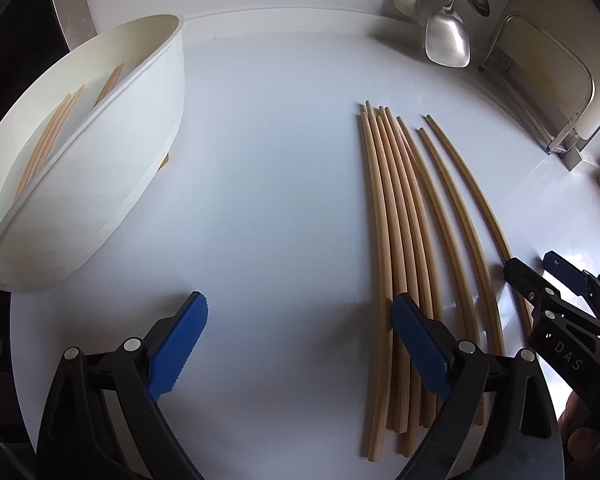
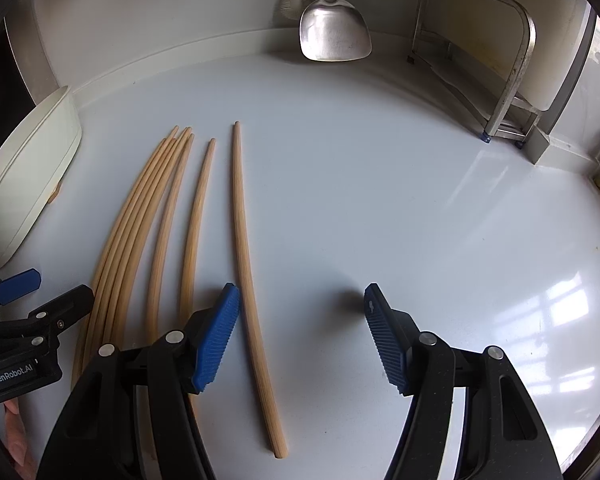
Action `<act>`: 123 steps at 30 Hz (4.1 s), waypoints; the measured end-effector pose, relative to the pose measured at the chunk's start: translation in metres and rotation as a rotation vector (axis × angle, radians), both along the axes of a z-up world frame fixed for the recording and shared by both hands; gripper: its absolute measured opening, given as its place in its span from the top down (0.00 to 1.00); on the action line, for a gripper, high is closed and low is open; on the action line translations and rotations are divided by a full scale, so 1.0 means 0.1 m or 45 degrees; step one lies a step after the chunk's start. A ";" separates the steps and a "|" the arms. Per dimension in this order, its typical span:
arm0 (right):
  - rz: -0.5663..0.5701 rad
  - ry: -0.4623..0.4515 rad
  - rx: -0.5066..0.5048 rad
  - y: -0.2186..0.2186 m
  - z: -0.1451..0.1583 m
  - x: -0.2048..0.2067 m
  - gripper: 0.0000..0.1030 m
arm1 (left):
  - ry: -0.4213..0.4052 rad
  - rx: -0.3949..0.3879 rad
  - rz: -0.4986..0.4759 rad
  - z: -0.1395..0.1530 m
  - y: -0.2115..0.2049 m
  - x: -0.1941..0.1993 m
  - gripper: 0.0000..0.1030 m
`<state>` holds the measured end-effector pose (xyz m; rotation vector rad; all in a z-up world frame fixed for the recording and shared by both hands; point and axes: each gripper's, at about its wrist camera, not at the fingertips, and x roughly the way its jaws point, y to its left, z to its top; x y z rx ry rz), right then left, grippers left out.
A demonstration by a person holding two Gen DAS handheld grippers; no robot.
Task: Organize utensils
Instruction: 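Hover both open tools above the chopstick row, aligning with single chopsticks, then close the right tool on a chopstick while the left tool grasps another, then lift both held chopsticks and carry them over the white basin, then open both tools to drop the chopsticks into the basin, then withdraw both open tools back toward the remaining chopsticks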
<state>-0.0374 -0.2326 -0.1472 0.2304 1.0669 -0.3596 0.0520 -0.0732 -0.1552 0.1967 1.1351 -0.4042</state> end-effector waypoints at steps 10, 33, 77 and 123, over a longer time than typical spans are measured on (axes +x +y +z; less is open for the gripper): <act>0.017 0.003 -0.014 -0.01 0.00 0.05 0.40 | -0.034 0.053 0.006 -0.03 -0.05 0.06 0.09; 0.180 0.004 -0.022 0.18 0.04 0.12 0.93 | -0.084 0.039 -0.001 0.09 -0.13 -0.03 0.92; 0.516 -0.218 0.284 2.14 1.20 2.07 0.94 | -0.083 -0.157 0.311 1.20 2.10 1.32 0.93; 0.382 -0.075 0.226 2.29 0.90 2.20 0.67 | -0.020 -0.089 0.307 0.86 2.30 1.70 0.23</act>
